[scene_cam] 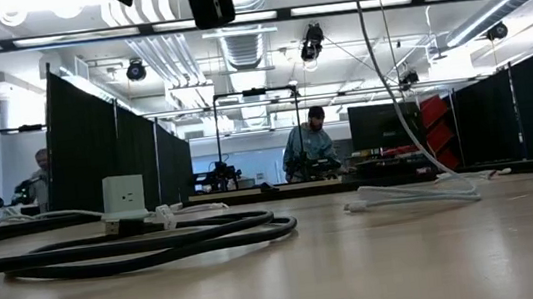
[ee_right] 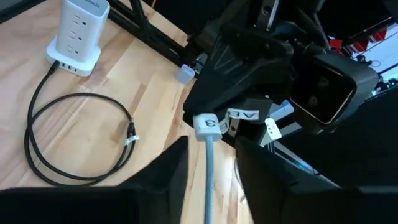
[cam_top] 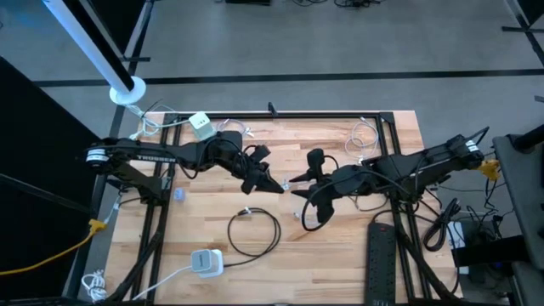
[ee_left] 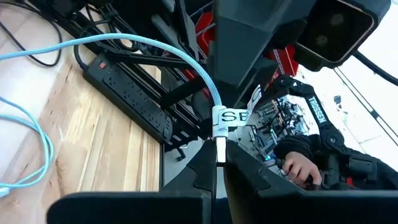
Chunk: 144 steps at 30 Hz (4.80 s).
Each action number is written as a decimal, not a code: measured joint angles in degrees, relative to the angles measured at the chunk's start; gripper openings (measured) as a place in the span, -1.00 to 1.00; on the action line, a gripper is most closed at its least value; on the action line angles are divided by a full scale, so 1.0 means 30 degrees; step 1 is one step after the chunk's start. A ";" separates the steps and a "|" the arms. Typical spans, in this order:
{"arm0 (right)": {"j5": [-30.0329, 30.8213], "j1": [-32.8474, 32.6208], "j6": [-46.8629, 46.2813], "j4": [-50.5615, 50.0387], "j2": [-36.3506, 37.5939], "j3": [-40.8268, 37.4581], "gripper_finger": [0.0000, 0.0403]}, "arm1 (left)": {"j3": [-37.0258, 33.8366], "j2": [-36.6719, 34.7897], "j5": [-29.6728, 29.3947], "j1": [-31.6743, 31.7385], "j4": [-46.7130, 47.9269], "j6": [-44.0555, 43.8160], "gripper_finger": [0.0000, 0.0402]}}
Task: Insert USB
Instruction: Insert the bottom white USB cable into the black outlet extension
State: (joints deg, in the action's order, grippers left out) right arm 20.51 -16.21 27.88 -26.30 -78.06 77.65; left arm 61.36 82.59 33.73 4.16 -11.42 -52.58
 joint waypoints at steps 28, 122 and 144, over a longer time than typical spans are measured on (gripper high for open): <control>-0.1348 0.0210 0.0163 0.0554 -0.0807 -0.0022 -0.73 | 0.0000 0.0007 0.0410 -0.0166 0.0022 0.0094 -0.97; -1.2026 -1.1897 -3.1450 -1.9252 -0.7073 0.7781 -1.00 | 0.0007 -0.8123 -1.0104 -0.0071 0.5893 1.0418 -0.38; -1.4759 -1.3522 -3.4036 -1.4866 -1.2187 0.7713 -1.00 | 0.0007 -0.8131 -1.0075 -0.0071 0.8646 0.9930 -0.44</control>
State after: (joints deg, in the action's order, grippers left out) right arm -23.77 -56.77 -74.23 -70.90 -114.62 100.78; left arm 61.39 58.19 3.51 3.95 14.52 -22.78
